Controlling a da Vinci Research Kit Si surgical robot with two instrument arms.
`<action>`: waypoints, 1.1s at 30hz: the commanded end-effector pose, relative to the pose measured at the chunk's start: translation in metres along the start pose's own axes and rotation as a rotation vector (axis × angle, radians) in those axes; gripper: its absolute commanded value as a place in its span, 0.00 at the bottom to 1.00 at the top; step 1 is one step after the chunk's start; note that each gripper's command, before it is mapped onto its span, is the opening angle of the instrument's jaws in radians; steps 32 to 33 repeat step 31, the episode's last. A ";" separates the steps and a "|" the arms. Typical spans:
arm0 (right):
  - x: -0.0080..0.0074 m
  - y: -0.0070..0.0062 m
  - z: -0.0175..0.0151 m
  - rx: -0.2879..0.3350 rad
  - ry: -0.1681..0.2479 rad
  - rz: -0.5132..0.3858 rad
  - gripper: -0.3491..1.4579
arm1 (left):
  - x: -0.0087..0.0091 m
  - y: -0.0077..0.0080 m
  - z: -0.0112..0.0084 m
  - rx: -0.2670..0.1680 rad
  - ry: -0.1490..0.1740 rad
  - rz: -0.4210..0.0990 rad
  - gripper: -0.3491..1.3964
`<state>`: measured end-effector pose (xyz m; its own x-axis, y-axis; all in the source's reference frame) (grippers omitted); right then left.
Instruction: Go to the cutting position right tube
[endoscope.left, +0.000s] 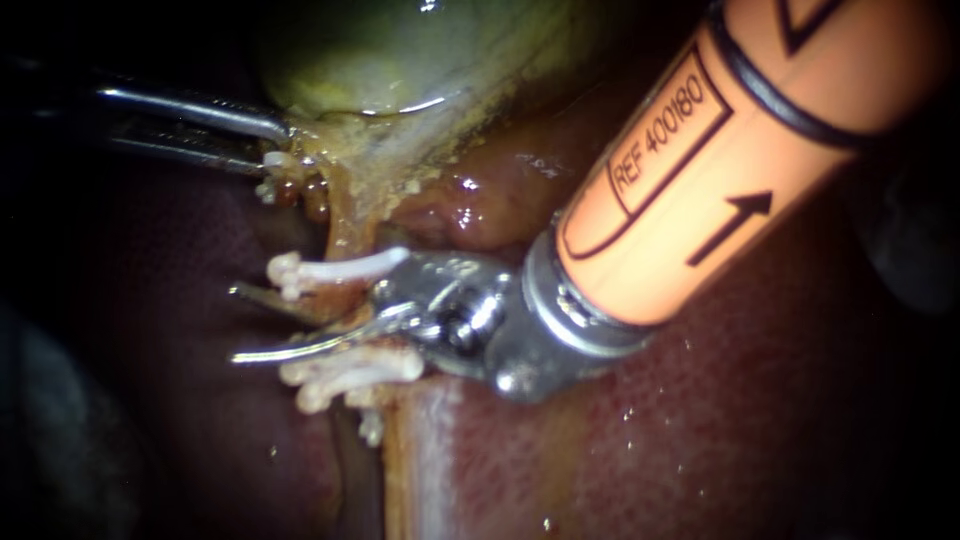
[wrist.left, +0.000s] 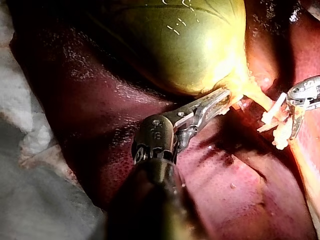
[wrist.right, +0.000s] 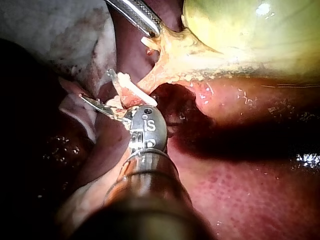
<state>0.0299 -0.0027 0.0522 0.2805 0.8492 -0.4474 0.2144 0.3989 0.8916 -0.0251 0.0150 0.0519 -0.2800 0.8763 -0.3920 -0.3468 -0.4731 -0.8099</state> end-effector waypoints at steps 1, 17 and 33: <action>0.0000 0.0000 0.0000 -0.001 0.000 0.000 0.87 | 0.0000 0.0000 0.0000 0.000 0.000 0.000 0.00; 0.0002 0.0027 -0.0009 -0.050 0.013 0.076 0.00 | 0.0001 0.0000 0.0000 0.000 0.000 -0.001 0.00; 0.0000 0.0025 -0.0012 -0.047 0.011 0.076 0.00 | 0.0001 -0.0002 0.0000 0.000 0.000 0.000 0.00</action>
